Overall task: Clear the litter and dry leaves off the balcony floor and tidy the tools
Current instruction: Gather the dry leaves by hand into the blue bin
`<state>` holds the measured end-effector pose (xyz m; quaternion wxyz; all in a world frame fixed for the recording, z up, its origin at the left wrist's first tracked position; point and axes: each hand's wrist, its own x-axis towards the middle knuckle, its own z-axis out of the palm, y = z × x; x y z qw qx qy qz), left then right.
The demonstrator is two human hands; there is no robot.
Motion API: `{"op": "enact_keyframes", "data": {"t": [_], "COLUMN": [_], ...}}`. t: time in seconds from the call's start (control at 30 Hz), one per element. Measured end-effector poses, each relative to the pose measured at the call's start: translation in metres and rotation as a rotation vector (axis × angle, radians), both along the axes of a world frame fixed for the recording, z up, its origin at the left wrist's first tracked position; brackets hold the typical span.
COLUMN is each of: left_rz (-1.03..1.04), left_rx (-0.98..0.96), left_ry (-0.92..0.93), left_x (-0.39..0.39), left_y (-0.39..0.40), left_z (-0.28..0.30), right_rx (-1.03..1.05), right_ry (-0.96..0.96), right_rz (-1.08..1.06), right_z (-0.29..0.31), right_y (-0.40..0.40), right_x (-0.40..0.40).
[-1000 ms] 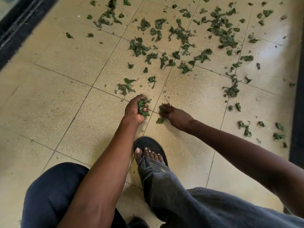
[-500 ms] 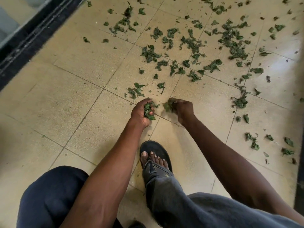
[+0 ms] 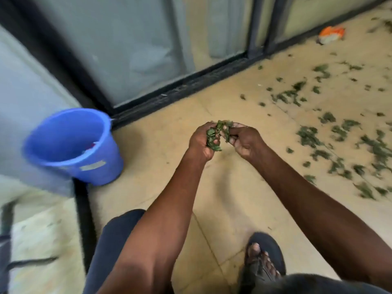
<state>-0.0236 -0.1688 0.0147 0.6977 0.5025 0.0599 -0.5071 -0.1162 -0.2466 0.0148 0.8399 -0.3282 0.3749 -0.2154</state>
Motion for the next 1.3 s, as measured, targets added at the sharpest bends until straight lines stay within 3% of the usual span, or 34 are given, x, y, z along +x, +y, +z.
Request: {"op": "enact_keyframes", "data": {"t": [0.27, 0.4, 0.5, 0.6, 0.8, 0.97, 1.2, 1.3], "left_rz": [0.371, 0.541, 0.594, 0.478, 0.530, 0.422, 0.124, -0.061], "left_rx": [-0.041, 0.009, 0.145, 0.292, 0.379, 0.328, 0.246, 0.267], "left_ry": [-0.247, -0.376, -0.308, -0.197, -0.258, -0.350, -0.500, -0.565], "left_x": [0.128, 0.178, 0.211, 0.212, 0.218, 0.188, 0.085, 0.025], "left_y": [0.129, 0.190, 0.226, 0.249, 0.242, 0.175, 0.053, -0.001], "left_z": [0.121, 0.158, 0.161, 0.164, 0.146, 0.129, 0.113, 0.100], "right_rx": [-0.294, -0.412, -0.559, -0.556, -0.613, -0.863, -1.146, -1.103], "right_ry": [-0.096, -0.066, 0.084, 0.141, 0.155, 0.279, 0.605, 0.705], "right_rz": [0.375, 0.464, 0.705, 0.877, 0.681, 0.467, 0.245, 0.123], "right_z": [0.110, 0.141, 0.146, 0.142, 0.123, 0.100, 0.133, 0.122], "right_y": [0.114, 0.174, 0.203, 0.216, 0.205, 0.159, 0.064, 0.019], "right_x": [0.183, 0.257, 0.283, 0.292, 0.287, 0.247, 0.117, 0.043]}}
